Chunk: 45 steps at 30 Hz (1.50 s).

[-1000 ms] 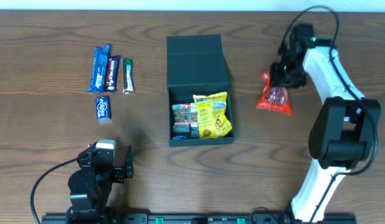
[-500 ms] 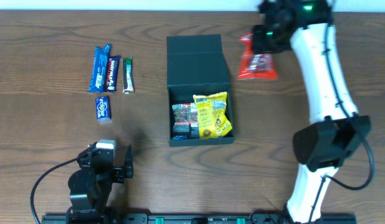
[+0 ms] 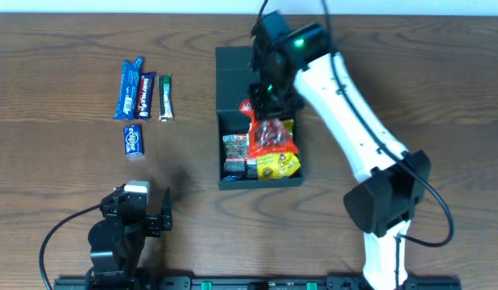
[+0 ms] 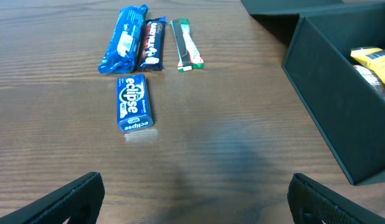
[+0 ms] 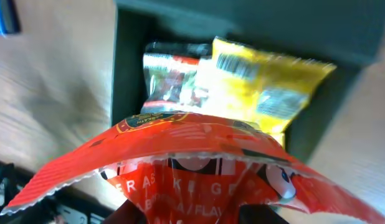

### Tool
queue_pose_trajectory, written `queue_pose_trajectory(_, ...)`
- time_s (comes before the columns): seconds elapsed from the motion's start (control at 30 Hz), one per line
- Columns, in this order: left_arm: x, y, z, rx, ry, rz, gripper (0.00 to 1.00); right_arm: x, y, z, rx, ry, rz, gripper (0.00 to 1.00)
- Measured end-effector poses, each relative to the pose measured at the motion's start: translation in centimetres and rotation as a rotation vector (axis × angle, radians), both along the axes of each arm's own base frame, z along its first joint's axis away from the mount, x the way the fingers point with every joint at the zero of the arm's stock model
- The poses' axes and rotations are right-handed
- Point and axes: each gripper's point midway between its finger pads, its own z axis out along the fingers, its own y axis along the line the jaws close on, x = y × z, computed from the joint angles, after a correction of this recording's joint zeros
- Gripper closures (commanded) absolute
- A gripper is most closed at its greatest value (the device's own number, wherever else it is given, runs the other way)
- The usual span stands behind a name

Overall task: Pack container
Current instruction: 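Lift the red bag and carry it over the box with the right gripper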

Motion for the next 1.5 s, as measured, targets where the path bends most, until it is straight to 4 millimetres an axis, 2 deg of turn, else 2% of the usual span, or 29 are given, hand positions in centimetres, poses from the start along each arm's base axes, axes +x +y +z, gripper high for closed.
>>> queue_pose_trajectory(0.13,0.0,0.0,0.0,0.000,0.000,0.000,0.05,-1.8,1.4,-2.9,-0.025,0.048,0.010,0.70)
queue_pose_trajectory(0.27,0.0,0.0,0.0,0.000,0.000,0.000,0.05,-2.8,2.7,-4.8,-0.031,0.059,0.031,0.68)
queue_pose_trajectory(0.57,0.0,0.0,0.0,0.000,0.000,0.000,0.05,-2.7,4.0,-7.0,-0.012,0.034,0.025,0.67)
queue_pose_trajectory(0.9,0.0,0.0,0.0,0.000,0.000,0.000,0.05,-0.9,4.8,-7.4,0.017,-0.038,-0.021,0.66)
queue_pose_trajectory(1.27,0.0,0.0,0.0,0.000,0.000,0.000,0.05,-1.5,4.5,-7.7,0.003,-0.009,-0.021,0.66)
queue_pose_trajectory(1.33,0.0,0.0,0.0,0.000,0.000,0.000,0.05,-1.6,4.5,-7.8,0.004,-0.002,-0.019,0.58)
queue_pose_trajectory(1.43,0.0,0.0,0.0,0.000,0.000,0.000,0.05,-1.9,4.7,-7.8,0.015,0.009,-0.012,0.31)
queue_pose_trajectory(1.5,0.0,0.0,0.0,0.000,0.000,0.000,0.05,-1.9,4.8,-7.9,0.021,0.013,-0.004,0.26)
